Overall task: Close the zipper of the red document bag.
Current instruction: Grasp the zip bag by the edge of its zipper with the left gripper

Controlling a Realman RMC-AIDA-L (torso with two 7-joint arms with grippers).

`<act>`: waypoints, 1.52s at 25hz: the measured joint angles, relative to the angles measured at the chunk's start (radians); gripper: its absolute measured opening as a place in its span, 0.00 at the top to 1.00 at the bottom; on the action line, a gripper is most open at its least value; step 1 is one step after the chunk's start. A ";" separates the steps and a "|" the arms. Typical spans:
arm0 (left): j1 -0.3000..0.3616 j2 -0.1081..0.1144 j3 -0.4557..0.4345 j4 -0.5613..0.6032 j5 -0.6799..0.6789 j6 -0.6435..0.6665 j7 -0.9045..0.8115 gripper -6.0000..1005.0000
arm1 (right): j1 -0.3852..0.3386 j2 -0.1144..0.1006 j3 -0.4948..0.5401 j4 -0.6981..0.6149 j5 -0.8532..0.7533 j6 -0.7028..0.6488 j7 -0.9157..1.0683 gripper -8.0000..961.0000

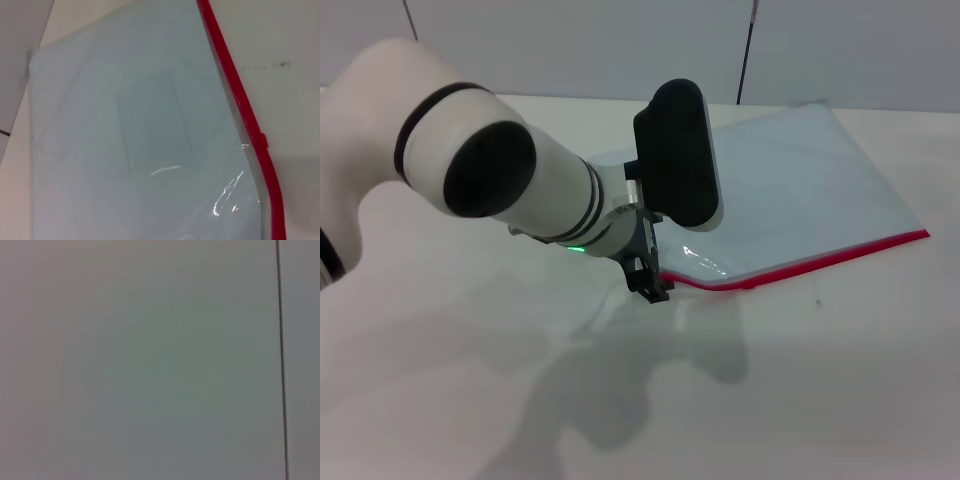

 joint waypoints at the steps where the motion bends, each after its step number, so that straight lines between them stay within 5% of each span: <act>1: 0.000 0.000 0.002 0.006 0.000 0.007 0.000 0.11 | 0.000 0.000 0.000 0.000 0.000 0.000 0.000 0.10; 8: -0.001 -0.001 0.023 0.053 -0.015 0.075 0.004 0.11 | 0.005 0.000 0.000 0.000 0.001 0.000 0.000 0.10; 13: 0.001 -0.002 0.029 0.067 -0.015 0.116 -0.006 0.20 | 0.007 0.000 0.000 0.000 0.001 0.000 0.000 0.10; 38: -0.007 -0.003 0.027 0.097 -0.003 0.173 -0.079 0.83 | 0.008 0.000 0.000 -0.003 0.002 0.012 0.001 0.10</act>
